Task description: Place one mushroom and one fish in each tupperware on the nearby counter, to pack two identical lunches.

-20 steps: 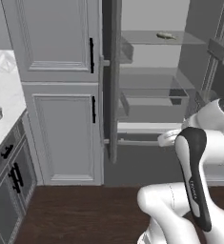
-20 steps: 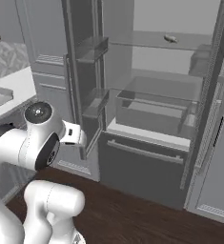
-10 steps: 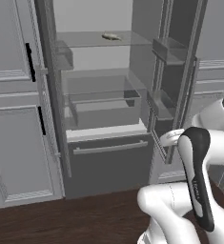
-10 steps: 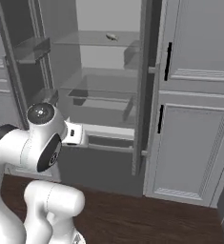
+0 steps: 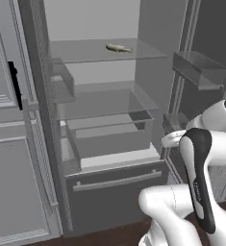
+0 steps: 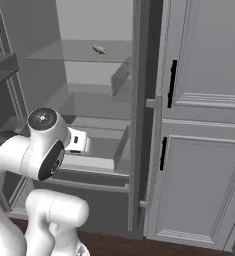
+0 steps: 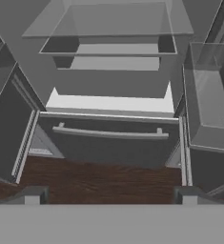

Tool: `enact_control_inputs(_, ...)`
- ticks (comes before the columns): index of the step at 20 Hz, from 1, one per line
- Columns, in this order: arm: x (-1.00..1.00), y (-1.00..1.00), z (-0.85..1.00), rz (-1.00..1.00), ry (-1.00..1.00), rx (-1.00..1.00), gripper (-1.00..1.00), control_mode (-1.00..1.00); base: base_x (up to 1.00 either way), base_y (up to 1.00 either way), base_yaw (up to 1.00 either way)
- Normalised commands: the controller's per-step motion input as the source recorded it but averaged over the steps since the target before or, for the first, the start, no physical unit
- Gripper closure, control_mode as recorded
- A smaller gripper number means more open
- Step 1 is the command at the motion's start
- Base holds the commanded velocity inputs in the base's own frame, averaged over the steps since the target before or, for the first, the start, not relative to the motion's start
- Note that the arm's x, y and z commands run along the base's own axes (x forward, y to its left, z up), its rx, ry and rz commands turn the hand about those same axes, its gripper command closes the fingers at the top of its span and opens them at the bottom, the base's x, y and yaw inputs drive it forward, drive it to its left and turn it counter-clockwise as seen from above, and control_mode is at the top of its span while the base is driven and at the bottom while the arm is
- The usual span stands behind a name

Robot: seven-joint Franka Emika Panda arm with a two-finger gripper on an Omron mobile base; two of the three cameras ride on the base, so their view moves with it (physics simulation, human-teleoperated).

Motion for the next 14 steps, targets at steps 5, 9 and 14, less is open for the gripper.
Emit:
enact_control_inputs(5,0.0,0.0,0.0,0.0,0.0,0.0,-1.0,1.0,0.78,0.46,-0.07)
enact_control_inputs(9,0.0,0.0,0.0,0.0,0.0,0.0,-1.0,1.0,0.5,0.54,-0.12)
enact_control_inputs(14,0.24,0.06,-0.06,-0.06,0.0,-0.03,-1.0,-1.0,0.16,0.17,-0.05)
